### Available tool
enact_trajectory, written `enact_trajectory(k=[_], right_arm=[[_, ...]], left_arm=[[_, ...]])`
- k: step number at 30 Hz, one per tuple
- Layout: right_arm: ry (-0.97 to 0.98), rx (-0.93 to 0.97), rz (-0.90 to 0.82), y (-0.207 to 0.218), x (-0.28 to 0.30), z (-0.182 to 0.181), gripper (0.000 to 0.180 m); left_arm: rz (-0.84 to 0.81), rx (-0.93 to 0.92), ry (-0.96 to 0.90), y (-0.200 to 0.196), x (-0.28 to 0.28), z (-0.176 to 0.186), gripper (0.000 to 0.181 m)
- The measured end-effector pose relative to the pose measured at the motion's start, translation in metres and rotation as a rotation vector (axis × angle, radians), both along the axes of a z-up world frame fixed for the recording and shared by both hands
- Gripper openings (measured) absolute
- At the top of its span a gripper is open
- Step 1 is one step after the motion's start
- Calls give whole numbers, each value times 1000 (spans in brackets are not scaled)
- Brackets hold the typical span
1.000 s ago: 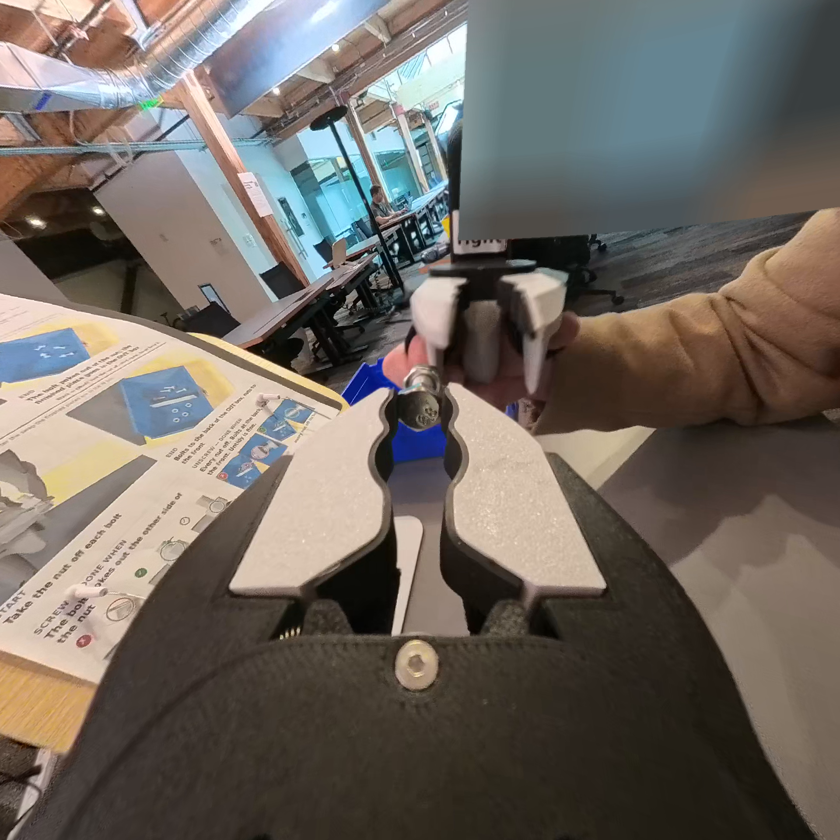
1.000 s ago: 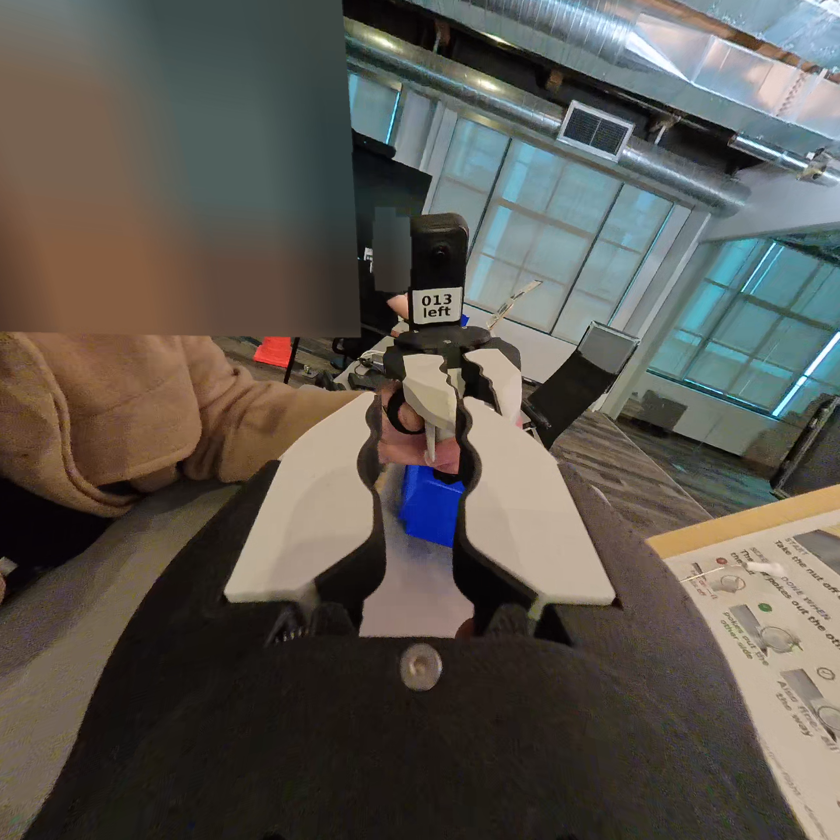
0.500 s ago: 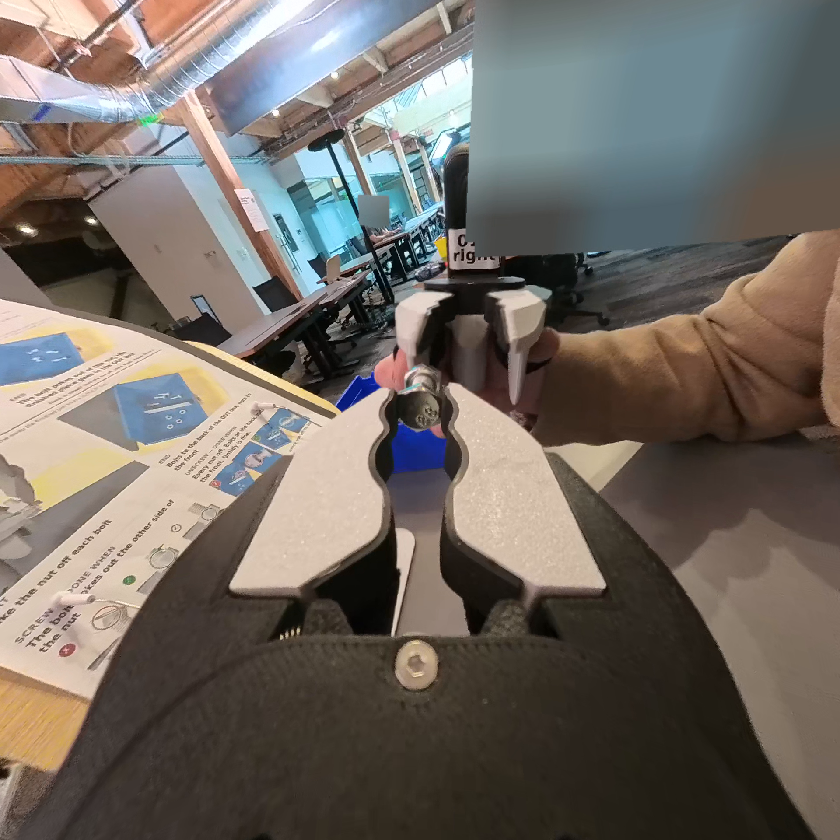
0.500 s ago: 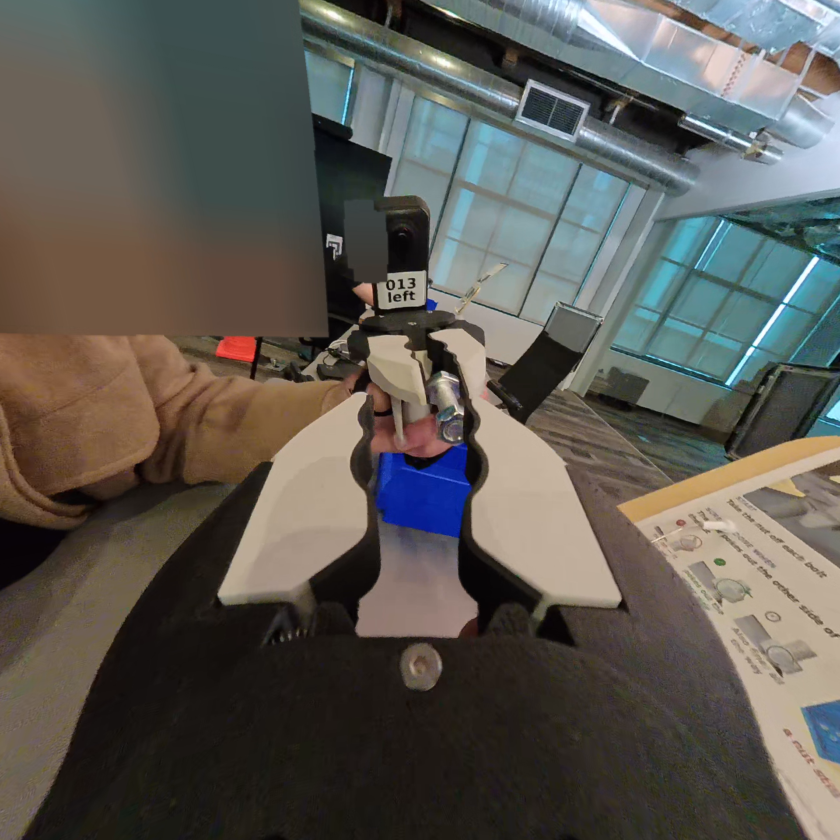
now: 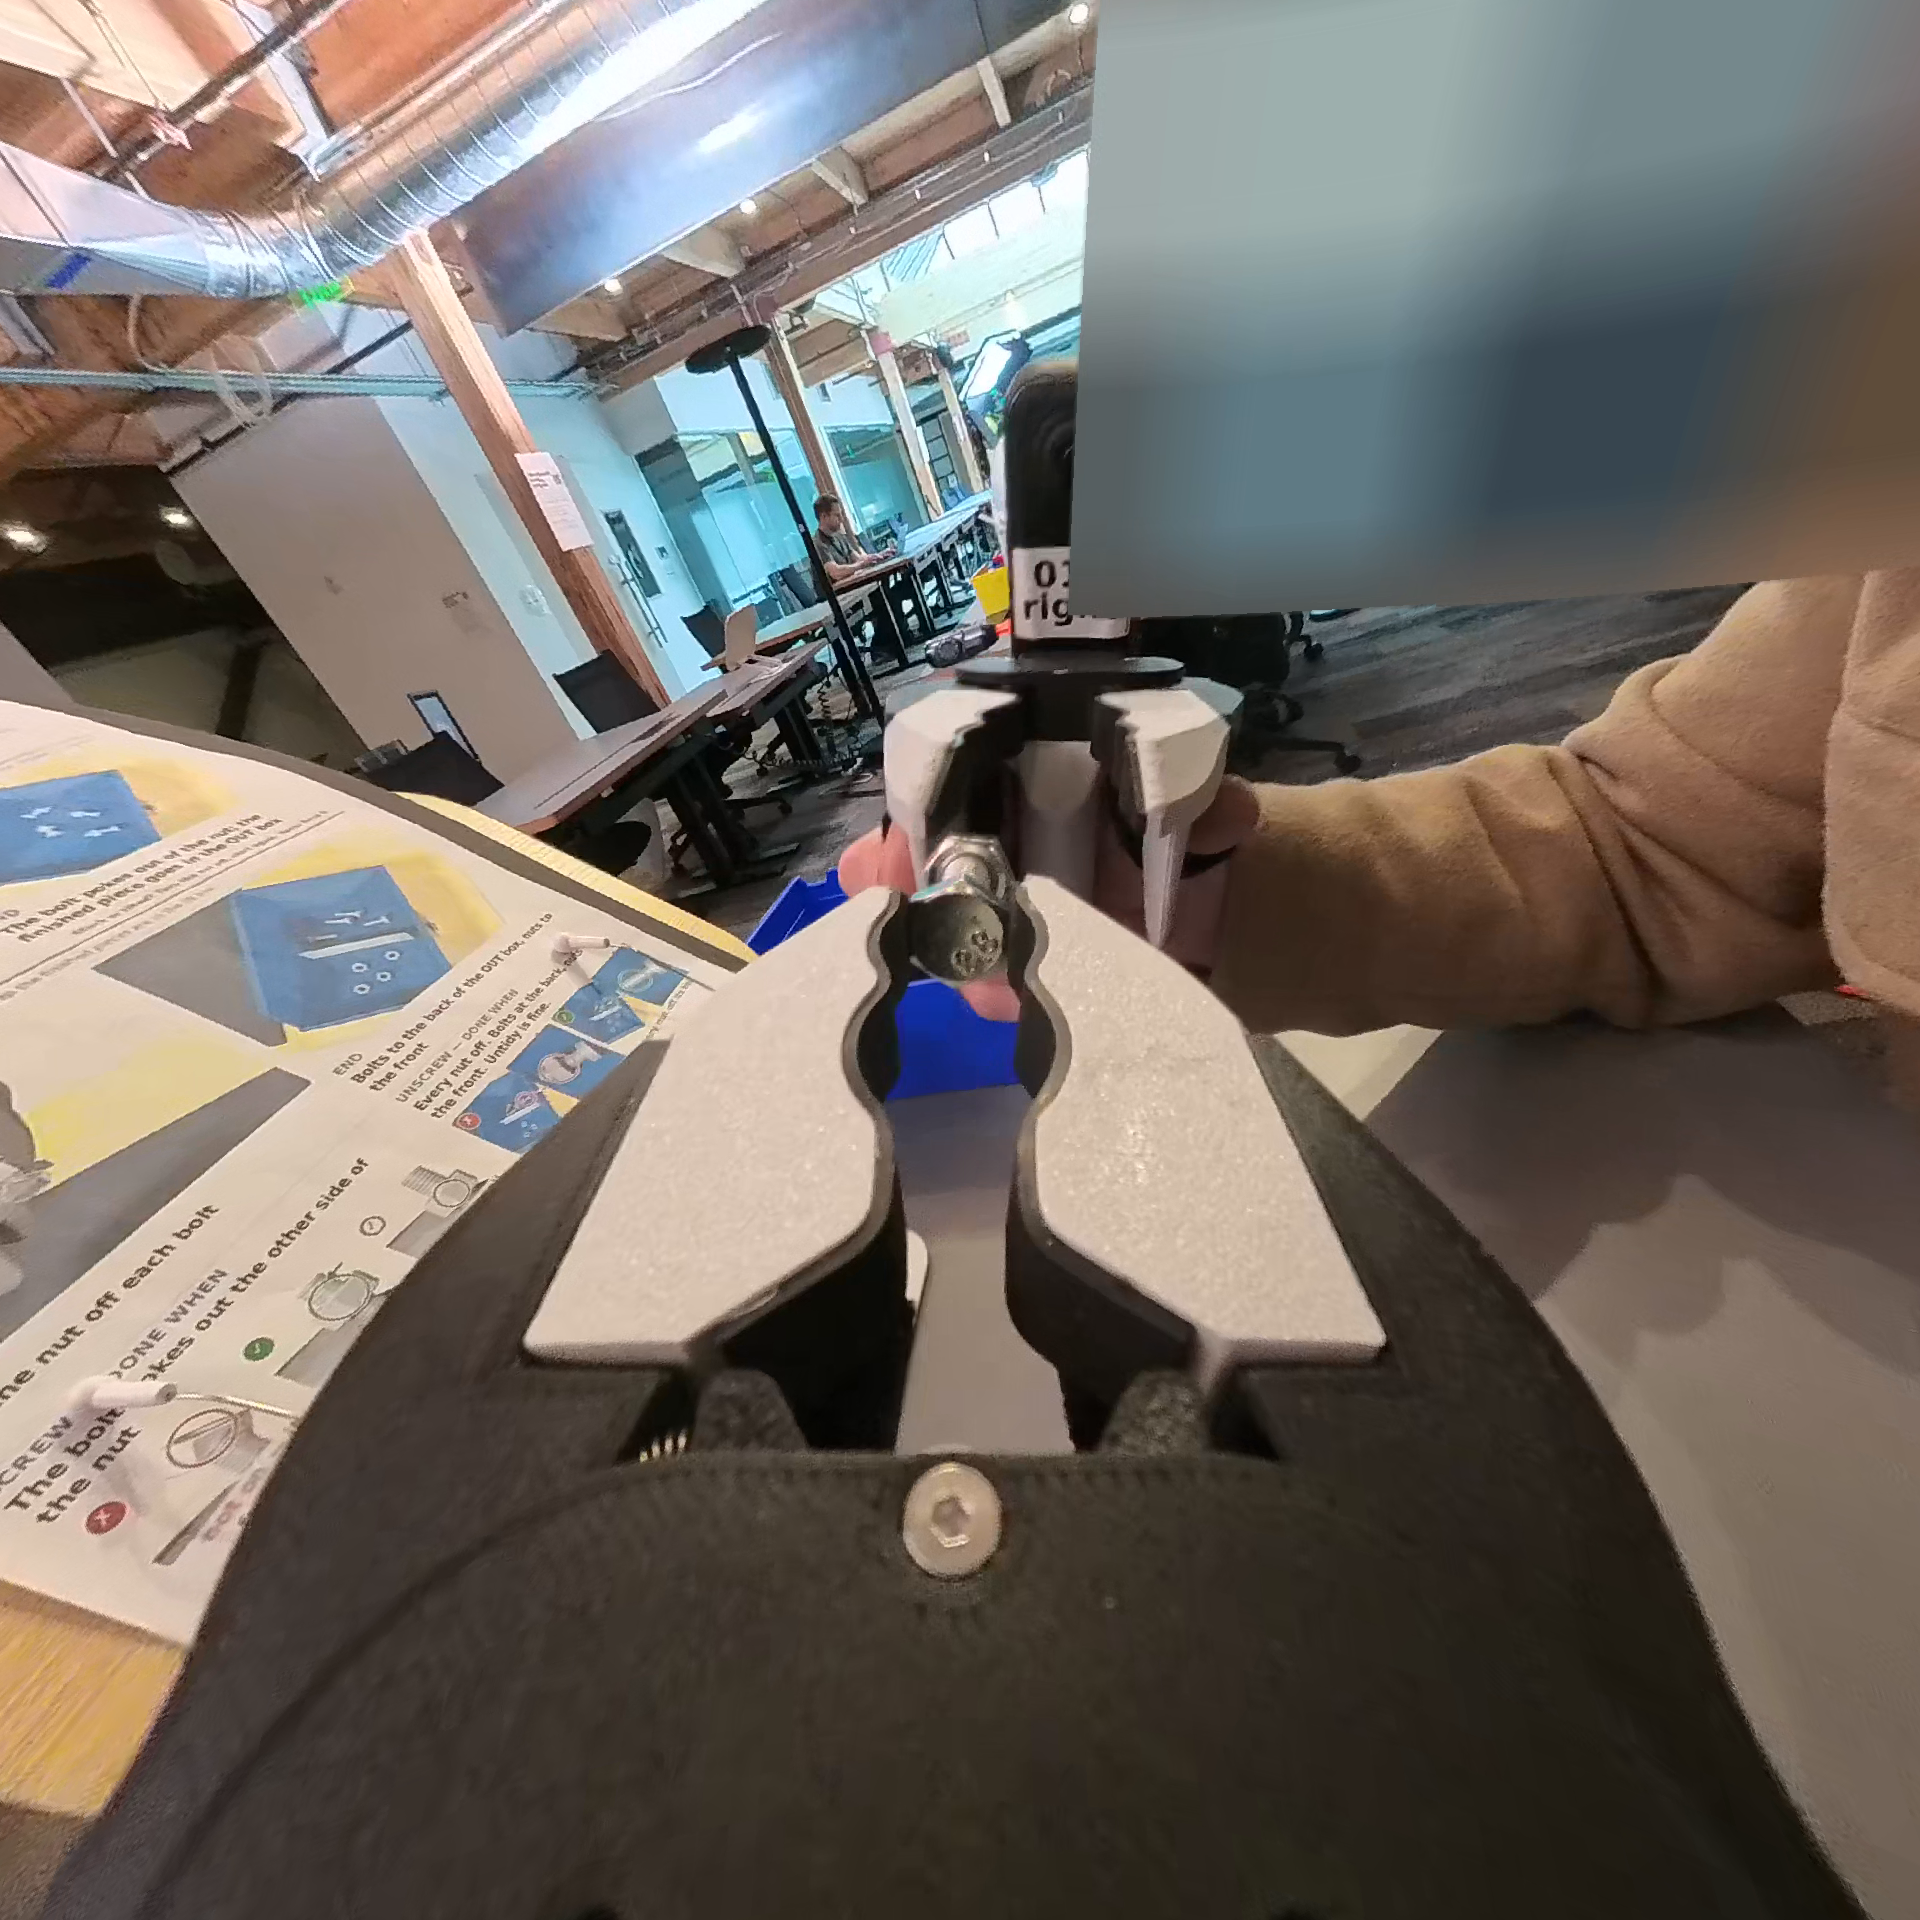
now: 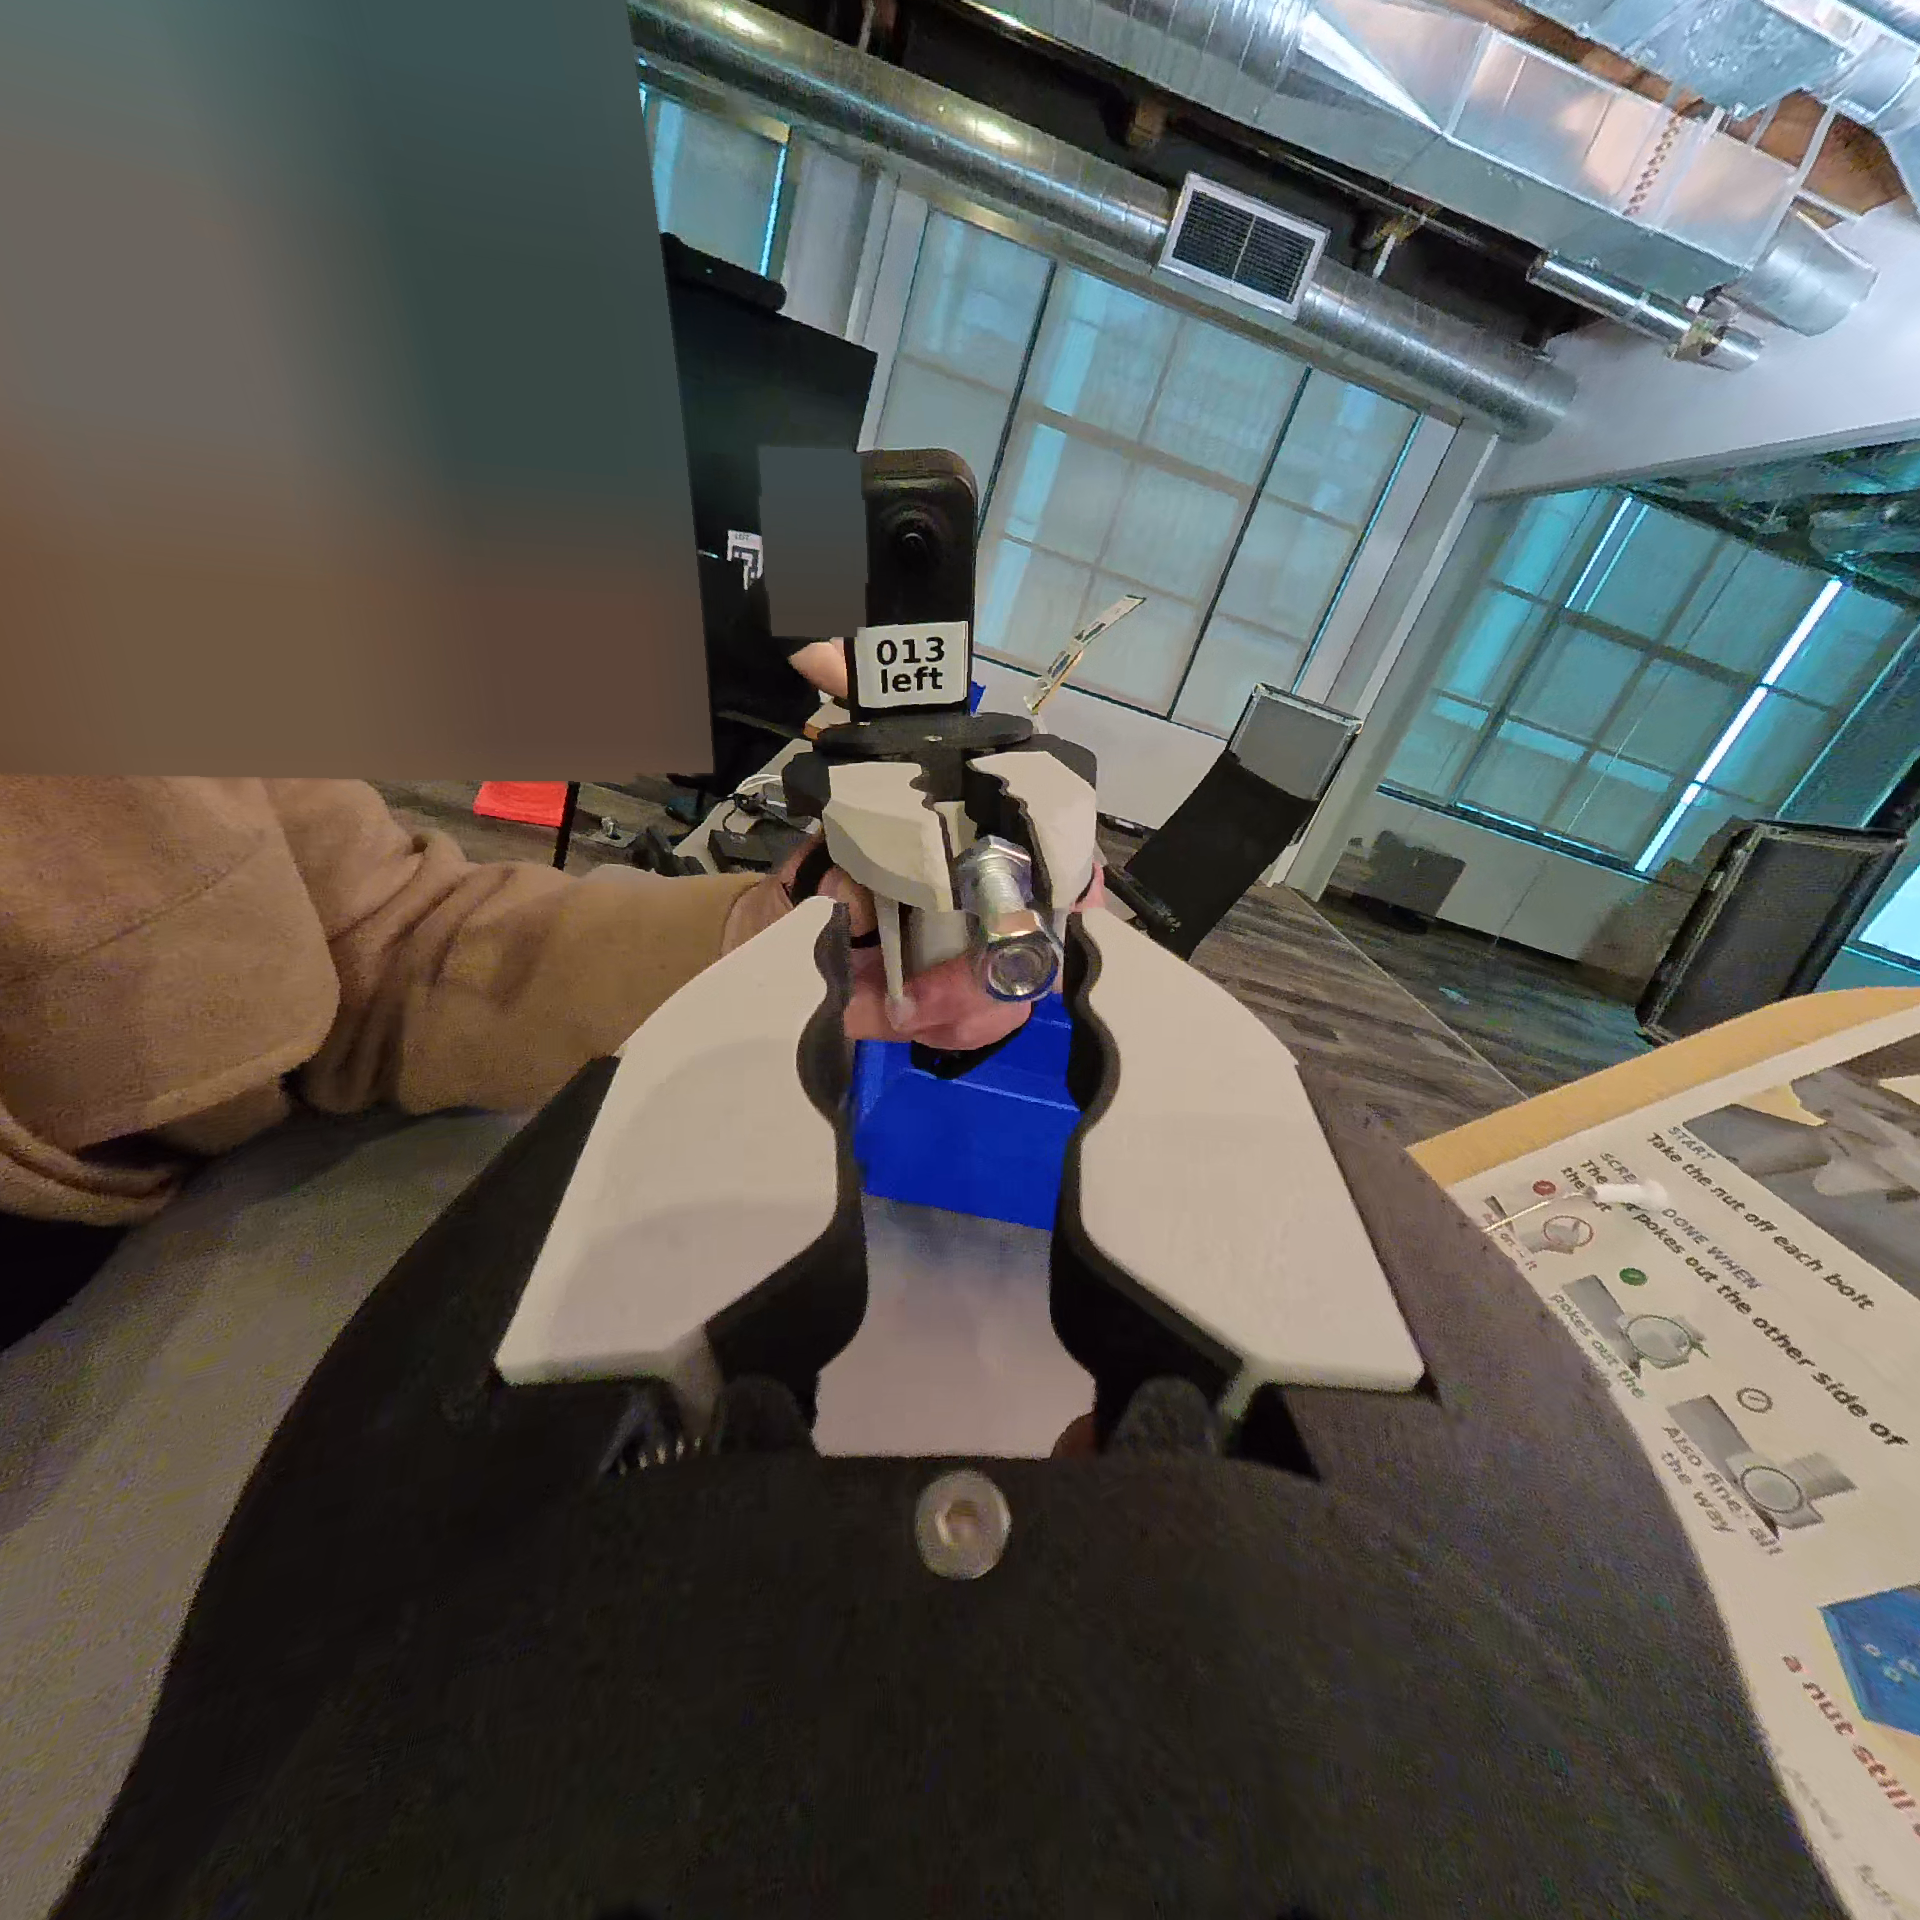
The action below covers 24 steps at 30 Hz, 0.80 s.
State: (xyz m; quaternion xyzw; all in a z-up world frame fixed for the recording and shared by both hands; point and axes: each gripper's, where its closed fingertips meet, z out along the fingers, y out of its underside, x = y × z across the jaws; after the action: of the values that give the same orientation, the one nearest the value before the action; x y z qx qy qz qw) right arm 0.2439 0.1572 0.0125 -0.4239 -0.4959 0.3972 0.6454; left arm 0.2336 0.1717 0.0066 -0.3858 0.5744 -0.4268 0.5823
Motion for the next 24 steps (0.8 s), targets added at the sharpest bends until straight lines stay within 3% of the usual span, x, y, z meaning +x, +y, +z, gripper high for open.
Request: enact_trajectory(k=[24], right_arm=[[-35, 42, -7, -11, -9, 3, 38]], left_arm=[[-70, -58, -40, -2, -4, 2, 17]])
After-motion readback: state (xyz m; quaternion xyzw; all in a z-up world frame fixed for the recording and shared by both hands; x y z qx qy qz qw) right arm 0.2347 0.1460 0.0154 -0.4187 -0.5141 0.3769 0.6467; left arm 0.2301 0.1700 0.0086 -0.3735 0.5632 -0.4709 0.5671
